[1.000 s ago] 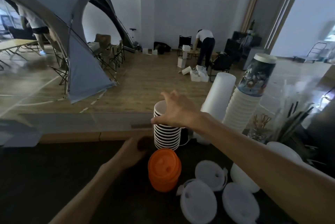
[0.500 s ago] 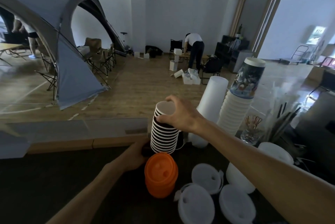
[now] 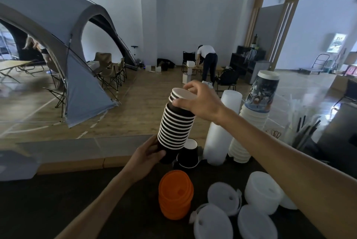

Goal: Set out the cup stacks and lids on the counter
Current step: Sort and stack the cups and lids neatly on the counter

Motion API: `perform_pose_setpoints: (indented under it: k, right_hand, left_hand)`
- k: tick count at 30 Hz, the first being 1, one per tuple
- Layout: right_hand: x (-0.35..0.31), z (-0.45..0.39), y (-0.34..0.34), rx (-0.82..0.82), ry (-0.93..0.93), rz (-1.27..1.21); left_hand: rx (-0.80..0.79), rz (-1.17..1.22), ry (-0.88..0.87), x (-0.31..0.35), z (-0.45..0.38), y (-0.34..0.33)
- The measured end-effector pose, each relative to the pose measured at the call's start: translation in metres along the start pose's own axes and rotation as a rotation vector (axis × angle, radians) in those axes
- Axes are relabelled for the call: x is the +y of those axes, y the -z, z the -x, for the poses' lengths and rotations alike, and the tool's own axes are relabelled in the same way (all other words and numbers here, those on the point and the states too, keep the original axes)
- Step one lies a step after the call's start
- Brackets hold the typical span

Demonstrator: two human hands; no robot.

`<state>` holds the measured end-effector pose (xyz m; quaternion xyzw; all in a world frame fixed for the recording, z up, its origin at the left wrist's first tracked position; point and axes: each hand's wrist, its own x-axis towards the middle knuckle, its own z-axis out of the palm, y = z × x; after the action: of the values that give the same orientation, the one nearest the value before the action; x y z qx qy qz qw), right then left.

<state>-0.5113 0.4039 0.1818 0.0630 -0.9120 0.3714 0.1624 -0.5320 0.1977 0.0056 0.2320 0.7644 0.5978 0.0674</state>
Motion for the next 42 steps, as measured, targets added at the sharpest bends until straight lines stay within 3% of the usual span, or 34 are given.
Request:
perform_pose_setpoints:
  k: [3, 7, 10, 13, 18, 20, 23, 25, 28, 31, 33, 38, 42]
  right_hand:
    - [0.002, -0.009, 0.014, 0.032, -0.047, -0.144]
    - [0.025, -0.011, 0.023, -0.004, -0.289, -0.556]
    - [0.044, 0.001, 0.013, -0.070, -0.396, -0.830]
    - [0.063, 0.017, -0.014, -0.087, -0.302, -0.507]
    - [0.069, 0.038, -0.034, -0.167, -0.194, -0.111]
    - [0.071, 0.039, -0.037, -0.211, -0.304, -0.411]
    - [0.079, 0.035, -0.035, -0.185, -0.534, -1.257]
    - [0.097, 0.027, -0.041, -0.149, -0.515, -1.368]
    - [0.107, 0.026, -0.048, -0.096, -0.389, -1.148]
    - [0.121, 0.023, -0.062, -0.010, -0.379, -0.629]
    - [0.127, 0.021, -0.074, -0.013, -0.404, -0.407]
    - [0.138, 0.021, -0.096, -0.006, -0.445, -0.198]
    - [0.150, 0.024, -0.106, -0.029, -0.462, -0.169]
  left_hand:
    - [0.125, 0.078, -0.052, 0.018, 0.008, 0.001]
    - [0.456, 0.078, -0.163, 0.044, 0.013, 0.010]
    - [0.609, 0.123, -0.201, 0.071, 0.011, 0.013]
    - [0.677, 0.150, -0.246, 0.102, 0.006, 0.010]
    - [0.631, 0.217, -0.323, 0.135, -0.016, 0.011]
    - [0.583, 0.153, -0.355, 0.144, -0.028, 0.011]
    - [0.530, 0.079, -0.407, 0.156, -0.049, 0.004]
    - [0.478, 0.039, -0.424, 0.164, -0.065, -0.002]
    - [0.373, -0.047, -0.429, 0.167, -0.090, -0.013]
    - [0.306, -0.120, -0.425, 0.164, -0.104, -0.027]
    - [0.285, -0.149, -0.409, 0.159, -0.109, -0.035]
    - [0.244, -0.187, -0.356, 0.136, -0.118, -0.042]
    - [0.229, -0.187, -0.298, 0.121, -0.122, -0.043]
